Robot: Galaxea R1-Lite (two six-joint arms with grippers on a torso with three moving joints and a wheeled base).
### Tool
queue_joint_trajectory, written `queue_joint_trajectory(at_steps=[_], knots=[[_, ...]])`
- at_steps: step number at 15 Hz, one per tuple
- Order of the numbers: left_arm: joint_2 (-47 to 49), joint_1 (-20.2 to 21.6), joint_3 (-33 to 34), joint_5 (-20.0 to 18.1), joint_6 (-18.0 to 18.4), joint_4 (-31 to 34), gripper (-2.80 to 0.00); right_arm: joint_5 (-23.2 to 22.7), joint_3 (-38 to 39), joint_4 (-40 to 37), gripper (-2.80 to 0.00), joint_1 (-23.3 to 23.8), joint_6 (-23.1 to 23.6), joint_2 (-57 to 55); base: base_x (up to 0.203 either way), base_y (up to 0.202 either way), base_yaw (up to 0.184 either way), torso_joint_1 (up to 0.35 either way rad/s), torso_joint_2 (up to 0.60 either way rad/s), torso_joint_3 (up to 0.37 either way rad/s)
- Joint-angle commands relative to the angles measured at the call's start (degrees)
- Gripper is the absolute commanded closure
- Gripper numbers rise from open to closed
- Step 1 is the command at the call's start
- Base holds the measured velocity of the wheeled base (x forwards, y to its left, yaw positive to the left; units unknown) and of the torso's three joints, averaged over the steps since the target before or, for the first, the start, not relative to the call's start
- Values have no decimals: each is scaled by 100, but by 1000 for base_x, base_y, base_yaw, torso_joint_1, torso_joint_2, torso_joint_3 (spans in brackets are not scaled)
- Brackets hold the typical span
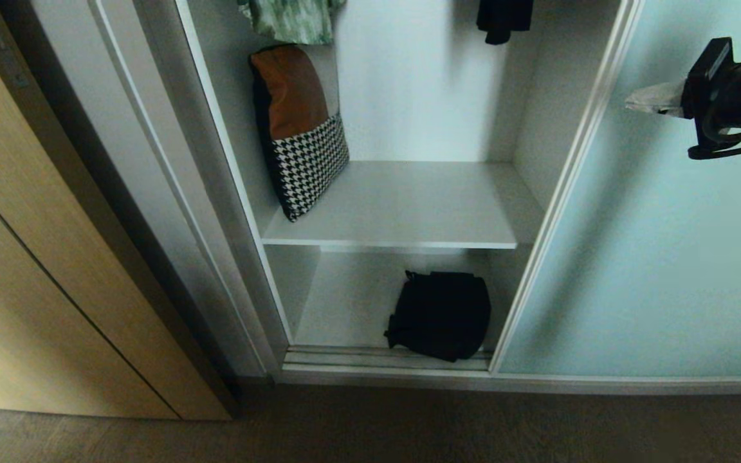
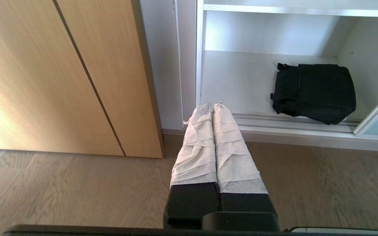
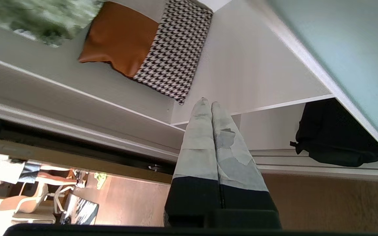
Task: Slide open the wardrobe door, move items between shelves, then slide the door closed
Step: Close the door
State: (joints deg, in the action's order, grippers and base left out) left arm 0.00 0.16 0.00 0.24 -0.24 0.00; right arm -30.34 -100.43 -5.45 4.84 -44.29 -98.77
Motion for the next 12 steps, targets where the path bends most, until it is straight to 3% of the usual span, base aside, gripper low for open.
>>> queue_joint_trajectory(at_steps=[1,12], knots=[[9,2,0,2,-2,0,0,-13,-102,0,0,-1,-25,-232,0,0,0,0,0,0],[9,2,0,2,-2,0,0,194,-388,487,0,219,-18,-741,0,0,0,0,0,0]])
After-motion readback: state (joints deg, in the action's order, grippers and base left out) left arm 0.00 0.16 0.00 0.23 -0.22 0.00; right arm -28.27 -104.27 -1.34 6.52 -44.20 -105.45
